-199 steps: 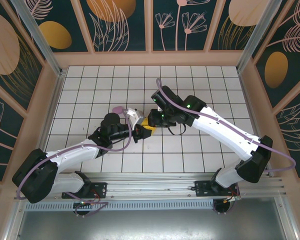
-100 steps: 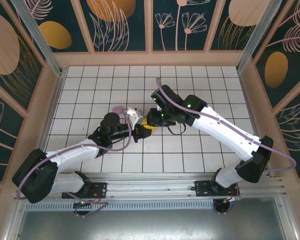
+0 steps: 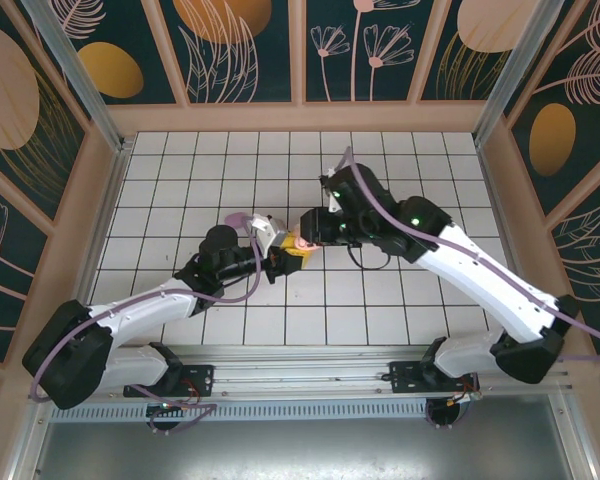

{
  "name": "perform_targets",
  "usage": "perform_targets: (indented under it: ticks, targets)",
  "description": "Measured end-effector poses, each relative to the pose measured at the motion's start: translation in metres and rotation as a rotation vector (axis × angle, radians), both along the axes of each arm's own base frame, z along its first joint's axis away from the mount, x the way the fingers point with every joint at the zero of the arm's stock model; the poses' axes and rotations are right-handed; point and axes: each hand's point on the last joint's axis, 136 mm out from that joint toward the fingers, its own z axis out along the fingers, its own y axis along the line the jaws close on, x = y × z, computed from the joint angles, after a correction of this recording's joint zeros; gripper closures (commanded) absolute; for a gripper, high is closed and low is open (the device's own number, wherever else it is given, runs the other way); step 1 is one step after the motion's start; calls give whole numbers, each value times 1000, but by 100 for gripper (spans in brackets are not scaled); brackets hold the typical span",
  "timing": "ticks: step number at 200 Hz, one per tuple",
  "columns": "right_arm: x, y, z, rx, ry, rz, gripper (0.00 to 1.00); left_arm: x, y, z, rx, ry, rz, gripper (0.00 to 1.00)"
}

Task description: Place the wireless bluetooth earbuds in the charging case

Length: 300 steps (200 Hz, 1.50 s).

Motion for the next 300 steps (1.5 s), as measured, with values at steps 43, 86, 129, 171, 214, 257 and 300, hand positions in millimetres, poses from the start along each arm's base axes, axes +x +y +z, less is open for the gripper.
perform_targets:
  ticks: [43,86,129,171,214,257,300]
  targets:
    - [16,-39,18,63,-60,-108,72,0,6,12,-22,-30,29,78]
    - [55,-99,-34,37,29,-294,73,-1,8,2,-12,1,39,78]
    - [78,-122,-104,-52,142,-330,77,-3,12,-8,-1,25,53,78]
    - [98,-117,-168,-181,233,-297,78,-4,17,-5,-7,15,68,78]
    - [116,-115,-220,-246,317,-292,85,-4,19,-11,7,27,79,78]
    - [149,-150,-261,-263,400,-408,98,-3,18,-14,13,34,79,78]
    - [178,-154,-296,-273,447,-416,100,-3,18,-21,30,47,78,78]
